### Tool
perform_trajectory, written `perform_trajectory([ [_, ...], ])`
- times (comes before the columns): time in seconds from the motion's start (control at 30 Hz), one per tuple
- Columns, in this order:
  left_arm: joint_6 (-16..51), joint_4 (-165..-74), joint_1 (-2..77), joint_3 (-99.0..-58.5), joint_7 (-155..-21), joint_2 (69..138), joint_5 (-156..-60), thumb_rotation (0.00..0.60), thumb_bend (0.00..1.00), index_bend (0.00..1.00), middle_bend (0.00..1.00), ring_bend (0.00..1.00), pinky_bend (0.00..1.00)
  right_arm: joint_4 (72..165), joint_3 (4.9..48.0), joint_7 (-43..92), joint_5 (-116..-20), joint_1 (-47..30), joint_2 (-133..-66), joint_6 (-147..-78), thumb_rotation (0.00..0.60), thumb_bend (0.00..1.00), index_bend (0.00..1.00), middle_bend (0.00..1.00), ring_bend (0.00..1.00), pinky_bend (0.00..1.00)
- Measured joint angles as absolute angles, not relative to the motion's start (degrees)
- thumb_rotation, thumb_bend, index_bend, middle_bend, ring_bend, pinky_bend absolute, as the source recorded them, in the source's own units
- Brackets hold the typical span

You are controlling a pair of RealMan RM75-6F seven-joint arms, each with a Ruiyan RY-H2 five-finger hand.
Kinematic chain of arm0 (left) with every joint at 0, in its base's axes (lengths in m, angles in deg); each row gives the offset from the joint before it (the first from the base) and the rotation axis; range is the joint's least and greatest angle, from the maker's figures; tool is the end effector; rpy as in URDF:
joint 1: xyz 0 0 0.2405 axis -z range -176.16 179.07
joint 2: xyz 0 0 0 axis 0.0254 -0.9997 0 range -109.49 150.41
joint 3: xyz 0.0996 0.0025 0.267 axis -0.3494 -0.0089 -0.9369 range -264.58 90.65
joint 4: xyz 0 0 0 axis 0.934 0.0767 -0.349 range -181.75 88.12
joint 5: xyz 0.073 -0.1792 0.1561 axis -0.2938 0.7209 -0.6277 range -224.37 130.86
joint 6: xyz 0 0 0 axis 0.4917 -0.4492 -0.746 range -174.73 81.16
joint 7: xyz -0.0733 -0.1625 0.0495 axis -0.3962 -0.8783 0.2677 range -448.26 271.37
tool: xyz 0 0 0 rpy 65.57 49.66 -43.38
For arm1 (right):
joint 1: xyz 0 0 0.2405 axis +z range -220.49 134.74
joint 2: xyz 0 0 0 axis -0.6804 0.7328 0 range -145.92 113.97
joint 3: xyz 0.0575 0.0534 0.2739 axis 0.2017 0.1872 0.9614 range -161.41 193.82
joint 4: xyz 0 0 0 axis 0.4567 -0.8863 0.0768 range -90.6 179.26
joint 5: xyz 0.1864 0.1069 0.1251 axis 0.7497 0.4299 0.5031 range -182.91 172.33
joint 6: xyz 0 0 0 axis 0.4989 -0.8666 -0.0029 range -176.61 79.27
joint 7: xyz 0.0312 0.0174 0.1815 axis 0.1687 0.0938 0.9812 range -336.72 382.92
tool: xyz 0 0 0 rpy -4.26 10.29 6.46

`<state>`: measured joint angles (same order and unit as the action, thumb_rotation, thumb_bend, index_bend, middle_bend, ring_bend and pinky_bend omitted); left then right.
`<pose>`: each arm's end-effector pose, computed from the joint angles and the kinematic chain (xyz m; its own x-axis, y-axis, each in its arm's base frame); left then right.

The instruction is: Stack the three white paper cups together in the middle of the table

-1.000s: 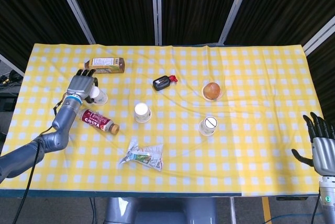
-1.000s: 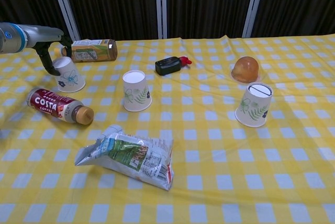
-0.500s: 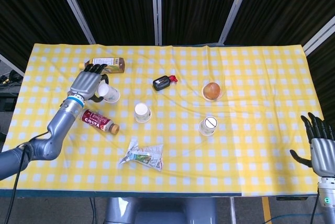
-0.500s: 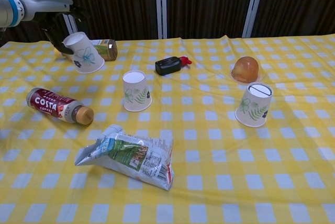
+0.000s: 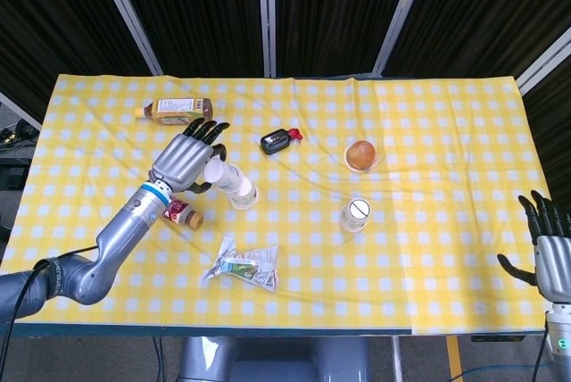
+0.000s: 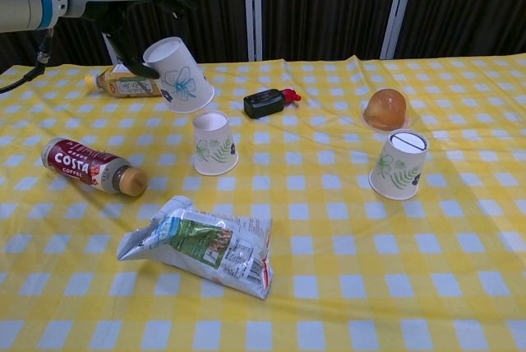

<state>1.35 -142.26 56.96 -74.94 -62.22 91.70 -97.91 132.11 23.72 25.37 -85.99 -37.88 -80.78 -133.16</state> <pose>-0.0919 0.4582 0.0190 0.5811 0.1949 0.7902 0.7679 -0.4528 -0.4530 -0.3756 -0.2484 0.1626 0.4054 0.0783 0.9108 -0.9130 0.0845 0.3991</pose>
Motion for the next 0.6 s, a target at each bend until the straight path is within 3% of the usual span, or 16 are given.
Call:
perform_trajectory([
  [0.5,2.1,-140.1,60.1,-76.1,-59.1,96.4,-92.2,0.600,0.28,0.38,0.00,0.00,0.00,132.6,23.6,26.5,-86.7,-38.2,-80.1,-133.6,0.600,0.09,0.01,0.00,0.00,0.00],
  [0.6,2.1,-139.1,60.6,-76.3,-58.9,97.6,-91.4,0.600,0.28,0.31,0.00,0.00,0.00,132.7,23.6,26.8,-86.7,-38.3,-80.0,-133.8,0.600,0.09,0.01,0.00,0.00,0.00],
])
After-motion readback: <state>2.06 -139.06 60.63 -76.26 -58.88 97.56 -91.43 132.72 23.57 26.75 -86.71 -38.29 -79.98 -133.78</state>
